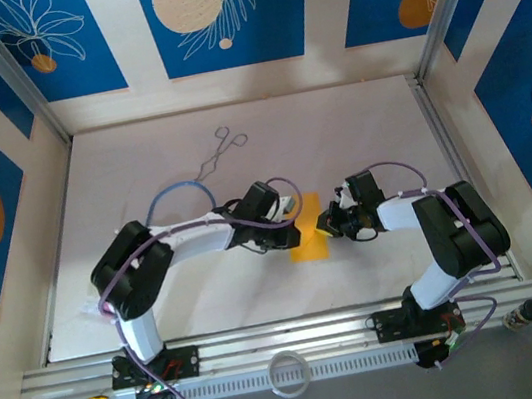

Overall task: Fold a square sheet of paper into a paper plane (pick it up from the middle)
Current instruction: Fold the triangle a second time at the center of the table.

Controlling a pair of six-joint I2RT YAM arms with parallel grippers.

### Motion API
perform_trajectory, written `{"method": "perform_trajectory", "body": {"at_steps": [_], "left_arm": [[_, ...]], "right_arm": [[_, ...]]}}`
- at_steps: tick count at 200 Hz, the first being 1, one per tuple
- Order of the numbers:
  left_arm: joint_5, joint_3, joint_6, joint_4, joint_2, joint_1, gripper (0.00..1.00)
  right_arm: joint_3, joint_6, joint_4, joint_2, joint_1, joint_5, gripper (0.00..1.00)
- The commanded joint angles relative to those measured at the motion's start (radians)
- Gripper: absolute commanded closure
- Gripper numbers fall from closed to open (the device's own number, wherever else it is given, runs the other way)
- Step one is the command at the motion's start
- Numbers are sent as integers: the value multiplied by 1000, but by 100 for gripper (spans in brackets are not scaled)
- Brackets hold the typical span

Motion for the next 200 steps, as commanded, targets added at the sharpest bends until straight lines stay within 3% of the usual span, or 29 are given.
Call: {"method": "perform_trajectory", "body": {"at_steps": [1, 64, 94, 124, 200], "left_arm": [[-33, 16, 6, -35, 58, -4, 93], [-31, -91, -37, 18, 68, -4, 99], [-33, -108, -42, 23, 67, -4, 99], [-38, -97, -40, 10, 68, -4, 100], [-22, -98, -39, 13, 78, -5, 100]], "right_arm": [[12, -13, -83, -16, 1, 28, 98], [27, -15, -103, -141, 43, 30, 95], [30, 9, -68, -97, 114, 19, 95], [6, 41, -42, -36, 179, 83, 96], [15, -11, -23, 9, -19, 59, 97]]}}
